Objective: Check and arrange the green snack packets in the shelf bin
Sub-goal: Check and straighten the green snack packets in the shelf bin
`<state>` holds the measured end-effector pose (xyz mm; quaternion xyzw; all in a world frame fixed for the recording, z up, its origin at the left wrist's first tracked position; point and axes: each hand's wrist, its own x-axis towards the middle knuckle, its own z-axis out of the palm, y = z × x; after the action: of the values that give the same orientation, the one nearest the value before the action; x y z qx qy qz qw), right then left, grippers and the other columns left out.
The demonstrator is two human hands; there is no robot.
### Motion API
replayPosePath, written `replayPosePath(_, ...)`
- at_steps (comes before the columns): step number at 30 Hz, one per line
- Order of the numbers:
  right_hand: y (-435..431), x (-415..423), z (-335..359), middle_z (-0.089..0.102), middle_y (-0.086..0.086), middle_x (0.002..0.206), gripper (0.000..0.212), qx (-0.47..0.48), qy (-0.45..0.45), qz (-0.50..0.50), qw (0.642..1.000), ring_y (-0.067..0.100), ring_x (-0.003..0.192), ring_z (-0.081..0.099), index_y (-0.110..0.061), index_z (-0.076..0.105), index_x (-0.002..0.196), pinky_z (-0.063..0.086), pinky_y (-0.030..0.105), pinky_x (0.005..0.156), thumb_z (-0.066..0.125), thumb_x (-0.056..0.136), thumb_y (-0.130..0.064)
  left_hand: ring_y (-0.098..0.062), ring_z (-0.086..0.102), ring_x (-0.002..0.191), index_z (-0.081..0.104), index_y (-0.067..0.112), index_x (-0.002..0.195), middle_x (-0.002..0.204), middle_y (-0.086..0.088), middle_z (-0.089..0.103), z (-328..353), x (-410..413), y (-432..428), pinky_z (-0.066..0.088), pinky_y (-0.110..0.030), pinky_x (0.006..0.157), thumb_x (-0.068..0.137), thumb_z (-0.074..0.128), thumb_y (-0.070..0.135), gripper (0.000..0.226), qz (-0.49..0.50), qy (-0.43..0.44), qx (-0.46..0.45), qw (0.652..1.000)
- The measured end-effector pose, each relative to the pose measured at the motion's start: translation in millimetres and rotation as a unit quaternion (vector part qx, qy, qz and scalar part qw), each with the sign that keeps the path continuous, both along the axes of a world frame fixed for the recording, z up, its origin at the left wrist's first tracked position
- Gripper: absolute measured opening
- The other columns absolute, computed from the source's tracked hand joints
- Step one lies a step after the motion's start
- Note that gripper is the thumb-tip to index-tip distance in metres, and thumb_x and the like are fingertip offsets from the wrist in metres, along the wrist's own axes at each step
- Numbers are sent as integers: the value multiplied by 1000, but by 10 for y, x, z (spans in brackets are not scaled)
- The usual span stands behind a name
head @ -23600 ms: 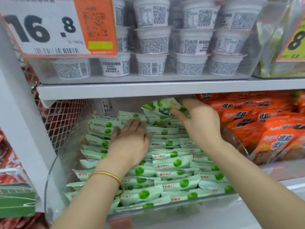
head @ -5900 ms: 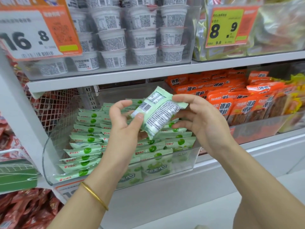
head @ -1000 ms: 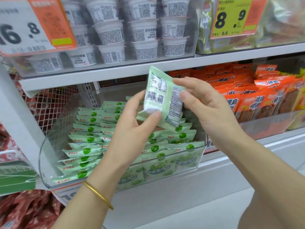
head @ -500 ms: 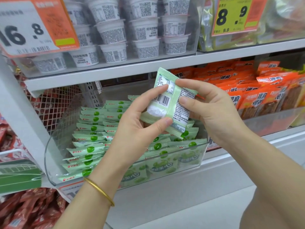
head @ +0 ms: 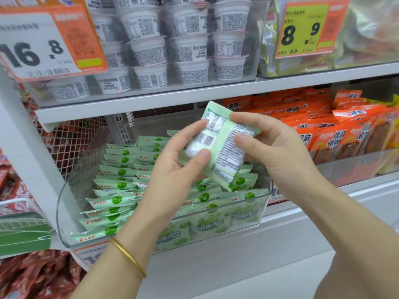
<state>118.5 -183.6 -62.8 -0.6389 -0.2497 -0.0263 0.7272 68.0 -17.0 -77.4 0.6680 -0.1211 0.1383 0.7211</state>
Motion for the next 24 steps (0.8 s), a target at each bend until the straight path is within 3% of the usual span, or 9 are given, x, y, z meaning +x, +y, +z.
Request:
replayPosePath(4, -68, -14, 38, 69, 7, 108, 34, 1, 14, 73, 997, 16, 92, 66, -16, 66, 109, 57, 32, 68, 43, 88, -5, -12, 66, 80, 60, 18, 117, 101, -7, 64, -13, 48, 15, 55, -23, 66, 94, 48, 8, 28, 57, 64, -73, 994)
replayPosePath(7, -109, -19, 13, 59, 5, 114, 50, -119, -97, 27, 988, 8, 101, 62, -22, 63, 113, 54, 24, 80, 49, 83, 15, -13, 63, 79, 64, 15, 113, 104, -7, 71, -4, 52, 17, 54, -22, 63, 97, 44, 9, 27, 25, 136, -104, 985)
replayPosePath(9, -117, 3, 9, 48, -3, 116, 41, -208, -189, -35, 959, 3, 110, 51, -32, 63, 107, 45, 17, 91, 69, 78, -4, -13, 64, 75, 68, 15, 108, 96, -3, 74, 0, 54, 6, 53, -20, 58, 96, 46, 9, 26, 4, 176, -114, 978)
replayPosePath(11, -135, 39, 13, 46, -12, 119, 30, -247, -227, -55, 940, 1, 118, 44, -36, 62, 96, 35, 10, 97, 73, 72, -23, -19, 68, 87, 70, 14, 106, 99, -4, 73, -20, 63, -8, 52, -20, 55, 96, 47, 10, 25, -11, 201, -115, 973)
replayPosePath(13, -147, 65, 12, 55, -11, 118, 23, -253, -225, -45, 940, 2, 116, 49, -33, 61, 87, 37, 10, 93, 74, 71, -24, -30, 68, 95, 68, 11, 110, 105, -9, 71, -45, 89, -29, 54, -25, 56, 97, 46, 12, 25, -9, 198, -113, 974)
replayPosePath(16, -197, 51, 18, 65, -5, 99, 22, -224, -188, -56, 955, 13, 95, 62, -26, 62, 91, 50, 27, 81, 75, 77, -14, -24, 70, 82, 64, 19, 99, 94, -2, 69, -84, 143, -46, 57, -34, 61, 99, 36, 4, 32, 102, 165, -2, 981)
replayPosePath(18, -259, 44, 40, 65, -10, 94, 26, -242, -191, -83, 948, 7, 88, 61, -25, 61, 98, 50, 28, 79, 73, 79, -12, -12, 65, 81, 61, 23, 101, 99, 5, 64, -118, 168, -47, 56, -26, 62, 99, 35, 8, 30, 180, 110, 124, 970)
replayPosePath(20, -320, 53, 47, 62, -18, 93, 28, -314, -210, -102, 920, 3, 86, 58, -28, 59, 102, 49, 27, 78, 72, 80, -15, -7, 61, 79, 58, 23, 107, 105, 7, 60, -150, 171, -53, 49, -11, 55, 99, 39, 10, 24, 211, 68, 174, 959)
replayPosePath(24, -367, 33, 50, 63, -13, 107, 39, -450, -270, -118, 843, 12, 98, 58, -23, 57, 122, 48, 39, 86, 66, 85, -22, -9, 64, 81, 57, 22, 111, 114, 5, 59, -188, 200, -46, 46, -9, 54, 98, 39, 7, 26, 214, 56, 172, 960)
